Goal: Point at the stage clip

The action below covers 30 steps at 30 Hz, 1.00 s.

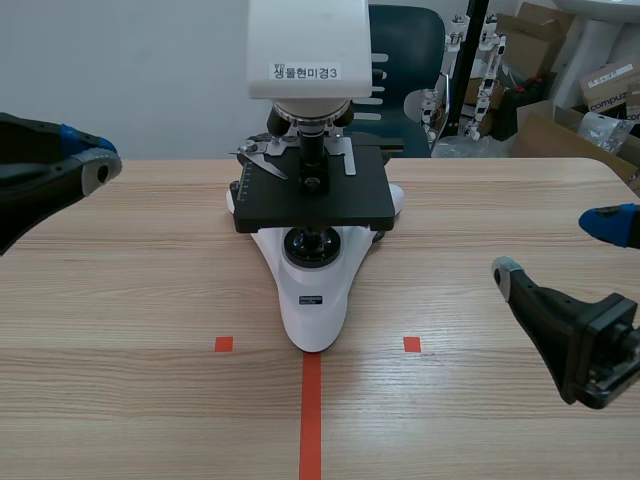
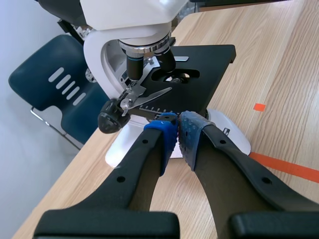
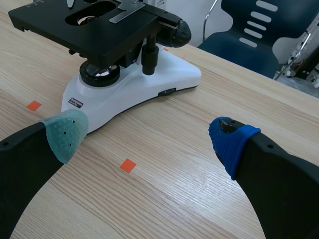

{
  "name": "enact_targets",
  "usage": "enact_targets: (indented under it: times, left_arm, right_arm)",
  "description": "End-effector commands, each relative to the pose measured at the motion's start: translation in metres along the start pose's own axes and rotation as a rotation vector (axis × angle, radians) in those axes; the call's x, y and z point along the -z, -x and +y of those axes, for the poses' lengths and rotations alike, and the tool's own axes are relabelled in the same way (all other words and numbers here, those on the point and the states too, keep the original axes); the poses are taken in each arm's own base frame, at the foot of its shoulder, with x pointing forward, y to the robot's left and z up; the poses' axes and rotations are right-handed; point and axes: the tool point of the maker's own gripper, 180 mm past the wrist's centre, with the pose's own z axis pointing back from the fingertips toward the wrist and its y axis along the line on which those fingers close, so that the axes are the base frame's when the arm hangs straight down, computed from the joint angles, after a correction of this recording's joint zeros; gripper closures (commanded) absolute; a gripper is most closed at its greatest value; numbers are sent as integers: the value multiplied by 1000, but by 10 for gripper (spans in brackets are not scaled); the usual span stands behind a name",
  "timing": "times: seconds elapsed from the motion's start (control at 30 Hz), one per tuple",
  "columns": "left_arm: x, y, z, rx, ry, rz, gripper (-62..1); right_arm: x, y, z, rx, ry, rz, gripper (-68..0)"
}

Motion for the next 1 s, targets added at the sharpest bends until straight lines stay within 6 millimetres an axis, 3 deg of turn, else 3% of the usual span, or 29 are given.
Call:
enact_targets:
  times: [0.0,0.4,0.7,0.97]
  left_arm:
    - [3,-7,5,7,-12,-35,-53]
    - [23,16,30,81,-61,-19,-44]
    - [43,37,24,123,-16,9,-44]
    - [62,40,36,139,-28,9,-44]
  right_arm:
    - [2,-9,-2,-8,-4,-30,-540]
    - [2,-9,-2,-8,-4,-30,-540]
    - [2,-9,-2,-8,-4,-30,-540]
    - [2,-9,-2,-8,-4,-30,-540]
